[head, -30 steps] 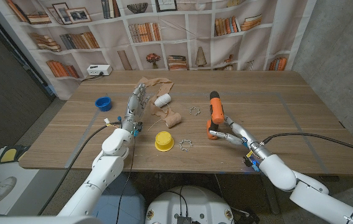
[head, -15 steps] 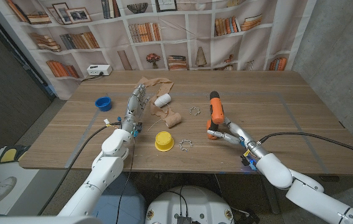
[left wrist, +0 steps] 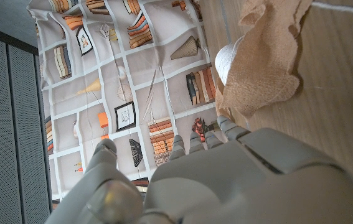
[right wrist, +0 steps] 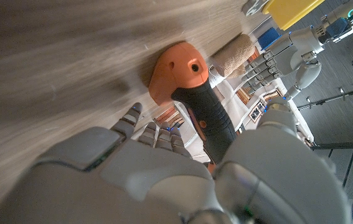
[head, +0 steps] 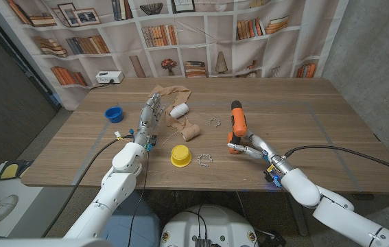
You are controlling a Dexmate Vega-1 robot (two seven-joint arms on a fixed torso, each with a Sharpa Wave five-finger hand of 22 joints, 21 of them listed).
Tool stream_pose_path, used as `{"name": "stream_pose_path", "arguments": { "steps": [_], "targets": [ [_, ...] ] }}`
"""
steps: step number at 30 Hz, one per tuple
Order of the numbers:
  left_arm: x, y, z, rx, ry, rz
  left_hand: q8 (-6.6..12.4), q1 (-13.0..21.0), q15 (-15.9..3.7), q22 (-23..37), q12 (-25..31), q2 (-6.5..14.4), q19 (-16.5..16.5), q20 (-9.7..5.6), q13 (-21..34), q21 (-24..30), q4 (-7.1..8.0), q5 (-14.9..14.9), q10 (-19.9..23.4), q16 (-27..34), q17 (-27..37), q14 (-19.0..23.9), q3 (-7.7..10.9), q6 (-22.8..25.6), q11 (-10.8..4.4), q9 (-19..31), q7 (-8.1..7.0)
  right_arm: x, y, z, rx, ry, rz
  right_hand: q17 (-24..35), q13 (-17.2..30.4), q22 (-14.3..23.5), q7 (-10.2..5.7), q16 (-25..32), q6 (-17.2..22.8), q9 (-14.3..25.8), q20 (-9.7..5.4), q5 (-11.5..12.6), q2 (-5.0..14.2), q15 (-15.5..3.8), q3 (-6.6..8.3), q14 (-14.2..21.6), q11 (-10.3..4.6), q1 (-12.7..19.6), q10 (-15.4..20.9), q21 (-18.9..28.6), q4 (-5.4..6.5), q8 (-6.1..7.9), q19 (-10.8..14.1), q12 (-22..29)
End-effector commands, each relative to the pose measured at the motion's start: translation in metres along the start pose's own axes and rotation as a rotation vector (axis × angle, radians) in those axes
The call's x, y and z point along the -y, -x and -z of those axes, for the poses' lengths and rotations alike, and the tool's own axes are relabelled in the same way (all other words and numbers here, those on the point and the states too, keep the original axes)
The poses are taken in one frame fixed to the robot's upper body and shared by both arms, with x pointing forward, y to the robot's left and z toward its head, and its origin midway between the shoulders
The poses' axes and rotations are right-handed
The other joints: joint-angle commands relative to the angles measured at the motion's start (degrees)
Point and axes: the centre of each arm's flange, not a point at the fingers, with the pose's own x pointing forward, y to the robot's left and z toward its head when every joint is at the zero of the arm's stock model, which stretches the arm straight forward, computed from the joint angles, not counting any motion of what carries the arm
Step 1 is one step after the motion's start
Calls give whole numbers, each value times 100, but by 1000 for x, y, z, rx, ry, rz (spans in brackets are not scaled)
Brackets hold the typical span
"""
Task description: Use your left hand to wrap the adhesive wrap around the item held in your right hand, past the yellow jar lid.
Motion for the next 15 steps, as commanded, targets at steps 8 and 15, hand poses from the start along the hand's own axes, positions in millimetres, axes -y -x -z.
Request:
{"name": "stream_pose_path", "arguments": {
  "steps": [8,15],
  "targets": [
    [5,3,0,0,-1,-3,14,-13,31,14,17,48,-25,-6,14,2,-20,-19,23,25,17,-23,34,20,-16,13,2,-4,0,4,9,-5,21,17,17,13,-79,25,126,32,-17,39,14,-3,-44,10,-31,44,3,-9,9,75,32,13],
    [7,5,1,-6,1,-1,12,-13,39,14,15,50,-26,-8,14,2,-19,-18,20,26,17,-22,36,16,-10,13,6,-6,2,3,26,-24,48,19,17,13,-87,25,128,34,-72,39,44,-56,-45,18,-74,49,-20,6,21,66,82,2]
  ]
}}
